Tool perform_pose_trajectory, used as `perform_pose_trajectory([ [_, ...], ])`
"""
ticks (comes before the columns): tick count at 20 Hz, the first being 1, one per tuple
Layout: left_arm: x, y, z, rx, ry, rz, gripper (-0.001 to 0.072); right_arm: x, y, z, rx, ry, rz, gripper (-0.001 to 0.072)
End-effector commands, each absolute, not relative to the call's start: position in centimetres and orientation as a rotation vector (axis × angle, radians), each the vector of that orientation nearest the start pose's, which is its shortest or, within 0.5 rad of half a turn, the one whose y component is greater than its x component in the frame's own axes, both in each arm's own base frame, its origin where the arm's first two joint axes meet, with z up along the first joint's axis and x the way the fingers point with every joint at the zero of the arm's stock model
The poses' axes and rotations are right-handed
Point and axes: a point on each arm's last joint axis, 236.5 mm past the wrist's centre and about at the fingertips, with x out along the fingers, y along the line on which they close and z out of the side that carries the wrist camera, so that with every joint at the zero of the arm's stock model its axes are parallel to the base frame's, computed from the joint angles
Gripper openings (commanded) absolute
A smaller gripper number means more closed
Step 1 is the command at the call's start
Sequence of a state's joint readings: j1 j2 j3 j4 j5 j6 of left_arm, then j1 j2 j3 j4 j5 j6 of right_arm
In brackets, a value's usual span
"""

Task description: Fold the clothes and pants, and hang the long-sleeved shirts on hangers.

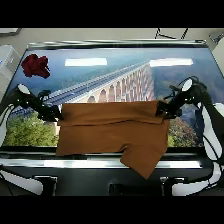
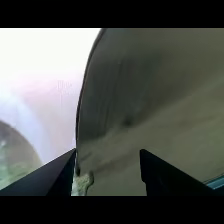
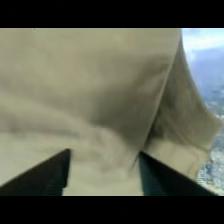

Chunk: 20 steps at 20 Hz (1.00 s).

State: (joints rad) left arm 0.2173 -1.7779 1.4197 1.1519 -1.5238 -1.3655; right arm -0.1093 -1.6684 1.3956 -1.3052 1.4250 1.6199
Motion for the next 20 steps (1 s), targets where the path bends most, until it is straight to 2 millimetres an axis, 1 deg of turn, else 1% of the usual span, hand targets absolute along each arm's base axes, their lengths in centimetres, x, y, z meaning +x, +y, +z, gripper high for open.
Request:
perform_pose_trajectory([
  [1, 37.0, 0.6, -4.7, -0.474, 1.686, -0.276, 0.0447, 36.1, -0.2, -3.5, 0.373, 1.747, 0.056, 0.0528],
  [2, 36.2, 1.5, -3.6, -0.484, 1.677, -0.256, 0.0455, 34.8, -1.4, -2.8, 0.412, 1.778, 0.033, 0.0528],
  [3, 34.9, 2.0, -3.0, -0.496, 1.684, -0.241, 0.0455, 33.3, -2.7, -2.4, 0.449, 1.809, 0.007, 0.0528],
  [4, 32.9, 2.4, -3.2, -0.514, 1.704, -0.218, 0.0453, 32.0, -3.5, -2.3, 0.486, 1.820, -0.016, 0.0528],
  [5, 30.5, 2.1, -3.9, -0.543, 1.732, -0.204, 0.0451, 30.5, -3.9, -2.5, 0.515, 1.826, -0.036, 0.0528],
  [6, 27.8, 1.5, -5.2, -0.577, 1.756, -0.193, 0.0449, 29.2, -3.9, -2.9, 0.534, 1.823, -0.050, 0.0528],
  [8, 23.1, 0.1, -8.1, -0.603, 1.764, -0.177, 0.0431, 27.0, -3.4, -3.9, 0.528, 1.816, -0.042, 0.0528],
  [9, 21.2, -0.7, -9.2, -0.619, 1.761, -0.184, 0.0431, 26.1, -2.7, -4.2, 0.533, 1.821, -0.029, 0.0527],
  [11, 18.5, -2.3, -10.4, -0.629, 1.782, -0.235, 0.0431, 24.8, -2.1, -4.4, 0.541, 1.844, -0.013, 0.0527],
  [12, 17.7, -2.5, -11.0, -0.636, 1.798, -0.233, 0.0431, 24.4, -1.8, -4.3, 0.547, 1.849, -0.006, 0.0527],
  [13, 17.5, -2.8, -11.5, -0.647, 1.795, -0.225, 0.0431, 24.2, -1.7, -4.2, 0.545, 1.847, -0.003, 0.0527],
  [15, 18.3, -3.3, -11.9, -0.680, 1.751, -0.222, 0.0424, 24.2, -1.7, -4.0, 0.543, 1.835, -0.004, 0.0526],
  [16, 18.9, -3.6, -11.9, -0.702, 1.727, -0.225, 0.0385, 24.2, -1.7, -3.9, 0.542, 1.835, -0.003, 0.0526],
  [17, 19.3, -3.9, -11.9, -0.722, 1.712, -0.226, 0.0370, 24.2, -1.7, -3.9, 0.542, 1.834, -0.004, 0.0526],
  [19, 19.3, -4.7, -11.9, -0.741, 1.728, -0.245, 0.0369, 24.2, -1.7, -3.9, 0.542, 1.835, -0.004, 0.0526],
  [20, 18.9, -5.0, -12.0, -0.736, 1.746, -0.254, 0.0338, 24.0, -1.7, -3.9, 0.543, 1.843, -0.002, 0.0526],
])
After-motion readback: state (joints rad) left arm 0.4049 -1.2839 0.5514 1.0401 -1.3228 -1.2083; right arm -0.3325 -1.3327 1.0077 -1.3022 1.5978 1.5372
